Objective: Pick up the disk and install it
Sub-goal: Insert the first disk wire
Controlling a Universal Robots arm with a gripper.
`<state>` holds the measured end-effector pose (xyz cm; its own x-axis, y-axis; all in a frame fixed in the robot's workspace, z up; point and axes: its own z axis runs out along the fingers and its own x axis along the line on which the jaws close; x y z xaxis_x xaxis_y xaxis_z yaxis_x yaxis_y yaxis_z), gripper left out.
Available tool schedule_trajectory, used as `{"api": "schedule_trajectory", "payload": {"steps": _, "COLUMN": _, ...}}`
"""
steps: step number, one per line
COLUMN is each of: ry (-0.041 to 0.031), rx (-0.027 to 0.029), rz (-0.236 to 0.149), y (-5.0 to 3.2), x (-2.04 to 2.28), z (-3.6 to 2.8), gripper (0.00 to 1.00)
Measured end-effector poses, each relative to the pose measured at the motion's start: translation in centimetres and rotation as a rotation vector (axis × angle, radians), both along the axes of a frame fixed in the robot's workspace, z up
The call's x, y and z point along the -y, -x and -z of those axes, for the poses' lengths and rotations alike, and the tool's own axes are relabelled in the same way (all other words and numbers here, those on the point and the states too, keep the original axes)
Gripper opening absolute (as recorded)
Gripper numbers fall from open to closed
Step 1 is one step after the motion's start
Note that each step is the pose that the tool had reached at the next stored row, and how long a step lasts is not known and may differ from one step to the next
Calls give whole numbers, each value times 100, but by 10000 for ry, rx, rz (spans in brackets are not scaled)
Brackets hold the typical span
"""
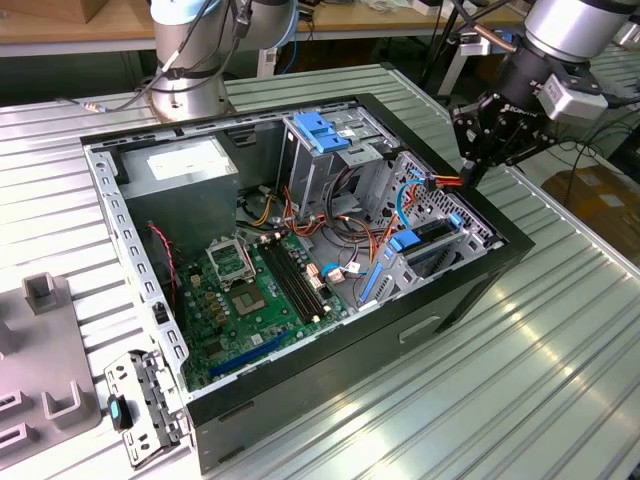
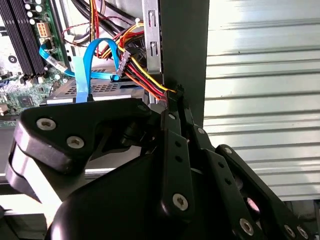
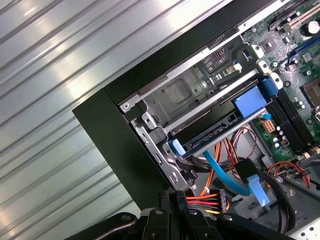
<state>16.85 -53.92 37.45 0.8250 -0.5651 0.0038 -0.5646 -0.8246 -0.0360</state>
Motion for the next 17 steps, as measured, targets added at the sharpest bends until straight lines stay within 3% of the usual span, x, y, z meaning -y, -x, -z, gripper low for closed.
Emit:
{"api": "schedule_trajectory", "payload": {"steps": 8, "ry": 0, "rx": 0, "rz": 111, "y": 13, "x": 0, "z": 1, "gripper": 16}}
{"api": "schedule_trajectory", "payload": {"steps": 13, "ry": 0, "rx": 0, "rz": 779, "y": 13, "x": 0, "z": 5, "gripper": 16}}
{"api": "schedule_trajectory", "payload": {"steps": 17, "ry": 1, "rx": 0, "rz": 903, "y": 66, "x": 2, "z": 6, "gripper": 16}}
